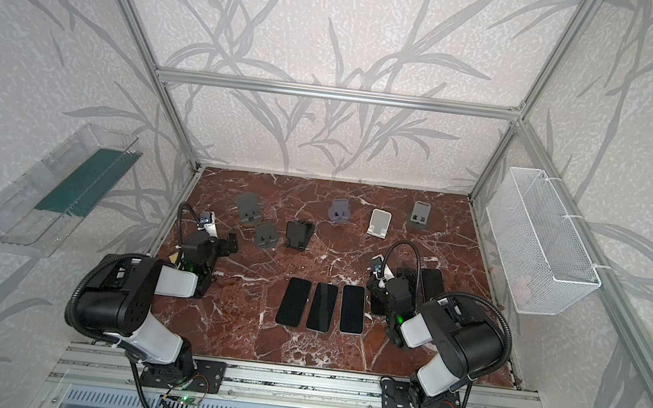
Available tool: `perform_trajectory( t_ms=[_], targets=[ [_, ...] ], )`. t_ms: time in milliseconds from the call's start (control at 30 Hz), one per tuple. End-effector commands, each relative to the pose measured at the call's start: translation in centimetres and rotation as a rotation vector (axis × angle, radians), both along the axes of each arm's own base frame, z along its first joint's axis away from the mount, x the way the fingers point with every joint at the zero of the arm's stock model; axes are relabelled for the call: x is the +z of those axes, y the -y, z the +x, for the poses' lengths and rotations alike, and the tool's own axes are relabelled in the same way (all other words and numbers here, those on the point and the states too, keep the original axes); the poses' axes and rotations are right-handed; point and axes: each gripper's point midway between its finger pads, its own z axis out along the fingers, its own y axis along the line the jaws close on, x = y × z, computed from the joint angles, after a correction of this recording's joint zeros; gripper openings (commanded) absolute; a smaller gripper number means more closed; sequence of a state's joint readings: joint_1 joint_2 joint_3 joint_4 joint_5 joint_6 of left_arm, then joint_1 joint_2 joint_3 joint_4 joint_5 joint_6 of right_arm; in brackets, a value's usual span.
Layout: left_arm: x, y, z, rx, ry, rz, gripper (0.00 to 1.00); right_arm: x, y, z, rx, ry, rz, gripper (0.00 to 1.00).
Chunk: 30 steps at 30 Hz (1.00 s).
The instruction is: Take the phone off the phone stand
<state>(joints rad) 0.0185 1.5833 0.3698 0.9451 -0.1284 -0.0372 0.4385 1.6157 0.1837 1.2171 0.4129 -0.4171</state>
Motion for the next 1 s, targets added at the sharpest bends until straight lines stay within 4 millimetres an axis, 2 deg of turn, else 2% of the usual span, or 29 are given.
perform_trajectory(
  t_ms=[0, 133, 233, 367, 567, 633, 667, 733, 967],
  targets=[
    [0.8, 0.2, 0.3, -0.009, 0.020, 0.009, 0.99, 4.9, 1.0, 1.1, -0.089, 0.196, 0.135, 0.99],
    [0.8, 0.2, 0.3, -0.009, 0.020, 0.009, 0.99, 5.0, 1.7, 1.3, -0.117, 0.199, 0.152, 0.99],
    [0.9, 0.2, 0.3, -0.008, 0.021, 0.011, 0.99, 5.0, 3.0, 1.5, -0.180, 0.209, 0.182, 0.99],
    [0.9, 0.2, 0.3, -0.009, 0.020, 0.011, 0.99, 4.9, 3.6, 2.5, -0.175, 0.193, 0.210, 0.99],
    [0.8, 0.2, 0.3, -0.010, 0.019, 0.012, 0.99, 3.7, 4.6, 4.4, -0.173, 0.056, 0.293, 0.99],
    [0.9, 0.2, 0.3, -0.009, 0.021, 0.011, 0.99, 2.6, 5.3, 4.7, -0.167, 0.001, 0.353, 0.99],
    [0.9, 0.2, 0.3, -0.008, 0.021, 0.011, 0.99, 2.1, 5.6, 4.8, -0.185, 0.000, 0.364, 0.99],
    [0.9, 0.2, 0.3, -0.009, 0.020, 0.011, 0.99, 2.4, 6.5, 4.7, -0.238, 0.046, 0.360, 0.99],
    [0.9, 0.2, 0.3, -0.008, 0.021, 0.011, 0.99, 2.2, 6.6, 5.1, -0.242, 0.023, 0.366, 0.99]
  ],
)
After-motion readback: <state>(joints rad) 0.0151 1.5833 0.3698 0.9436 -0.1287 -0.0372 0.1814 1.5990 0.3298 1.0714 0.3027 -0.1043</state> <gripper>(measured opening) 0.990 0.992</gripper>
